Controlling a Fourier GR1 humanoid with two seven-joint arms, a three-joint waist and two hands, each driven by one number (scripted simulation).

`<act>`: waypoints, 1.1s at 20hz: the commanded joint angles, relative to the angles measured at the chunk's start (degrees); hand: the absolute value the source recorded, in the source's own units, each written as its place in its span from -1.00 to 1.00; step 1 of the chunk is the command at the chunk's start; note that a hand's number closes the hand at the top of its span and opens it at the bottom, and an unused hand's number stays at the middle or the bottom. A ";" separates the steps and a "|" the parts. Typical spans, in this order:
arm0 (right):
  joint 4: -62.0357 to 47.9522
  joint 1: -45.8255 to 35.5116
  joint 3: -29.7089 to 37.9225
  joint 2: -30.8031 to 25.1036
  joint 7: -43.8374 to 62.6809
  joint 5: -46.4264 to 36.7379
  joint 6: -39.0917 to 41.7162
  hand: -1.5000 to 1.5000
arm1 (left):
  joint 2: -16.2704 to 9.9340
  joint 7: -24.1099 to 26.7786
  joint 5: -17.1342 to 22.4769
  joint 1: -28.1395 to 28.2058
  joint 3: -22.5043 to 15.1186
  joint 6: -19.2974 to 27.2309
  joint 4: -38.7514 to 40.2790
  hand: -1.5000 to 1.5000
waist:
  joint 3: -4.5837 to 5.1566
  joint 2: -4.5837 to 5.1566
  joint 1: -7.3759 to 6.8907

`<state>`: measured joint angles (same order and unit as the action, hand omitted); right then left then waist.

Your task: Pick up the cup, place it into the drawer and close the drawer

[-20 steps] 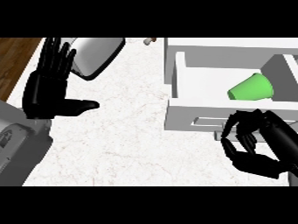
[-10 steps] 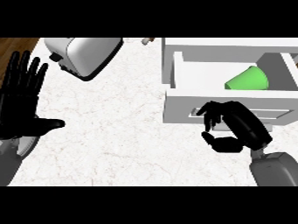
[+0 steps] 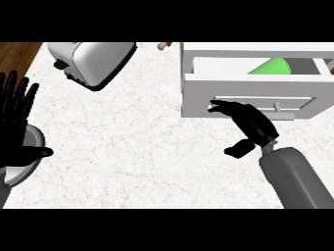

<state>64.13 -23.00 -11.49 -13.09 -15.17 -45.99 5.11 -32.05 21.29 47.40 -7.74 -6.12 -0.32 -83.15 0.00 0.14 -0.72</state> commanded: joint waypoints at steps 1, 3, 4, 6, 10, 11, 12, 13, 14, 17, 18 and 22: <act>-12.51 -7.67 1.68 3.94 -0.98 -2.64 -3.69 -1.00 | 0.51 -2.30 -0.24 0.17 2.48 -2.28 0.32 -1.00 | -0.02 0.03 -0.05; -21.97 -11.31 5.76 1.43 -7.73 -0.51 -5.34 -1.00 | -0.07 -1.01 0.85 2.99 3.43 -4.85 -0.49 -1.00 | -0.05 0.20 -0.71; -23.99 -13.48 5.62 2.41 -7.06 -1.32 -5.00 -1.00 | 2.58 0.38 -2.91 3.90 1.35 -2.36 -1.85 -1.00 | -0.04 0.11 -0.45; -28.79 -15.55 7.68 0.90 -10.18 0.09 -4.00 -1.00 | 0.58 -2.38 -0.04 1.24 4.10 -5.28 0.69 -1.00 | -0.05 0.26 -0.48; -38.22 -22.64 11.56 -1.70 -15.01 1.98 -2.50 -1.00 | 2.75 0.58 -2.38 3.66 2.95 -6.04 0.98 -1.00 | -0.08 0.66 -1.43; -40.98 -23.93 11.61 -1.03 -15.15 1.33 -3.35 -1.00 | 0.95 -2.58 -0.03 0.30 5.41 -5.77 0.96 -1.00 | -0.09 0.66 -1.35; -43.16 -24.63 12.36 -1.19 -16.40 1.20 -5.43 -1.00 | 1.40 -1.27 -0.68 0.83 4.91 -7.30 2.38 -1.00 | -0.10 0.93 -1.82; -44.21 -26.27 12.26 -1.64 -15.56 0.80 -4.42 -1.00 | -0.37 -3.64 1.51 -0.06 6.14 -8.23 0.72 -1.00 | -0.12 0.99 -2.30; -45.02 -27.05 12.52 -3.56 -15.55 0.75 -2.73 -1.00 | 0.73 -2.97 -0.22 3.84 4.07 -7.05 -3.38 -1.00 | -0.14 0.84 -2.86; -47.98 -29.65 12.50 -0.57 -13.91 -0.08 -5.57 -1.00 | 2.43 -0.08 -1.12 3.65 4.33 -9.57 1.66 -1.00 | -0.09 1.15 -2.94; -48.95 -31.05 13.56 -4.12 -16.64 0.81 -2.60 -1.00 | 1.81 -2.52 -0.20 -1.55 5.35 -7.92 3.64 -1.00 | -0.13 1.46 -2.53; -51.66 -33.91 14.87 -6.05 -17.36 1.43 -1.39 -1.00 | 3.06 -1.45 -3.08 -0.68 3.47 -6.77 1.26 -1.00 | -0.17 1.61 -3.53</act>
<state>17.48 -52.44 1.36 -16.31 -36.66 -44.36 5.32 -29.69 19.38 45.71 -7.71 -2.04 -7.37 -81.68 0.13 0.19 -3.27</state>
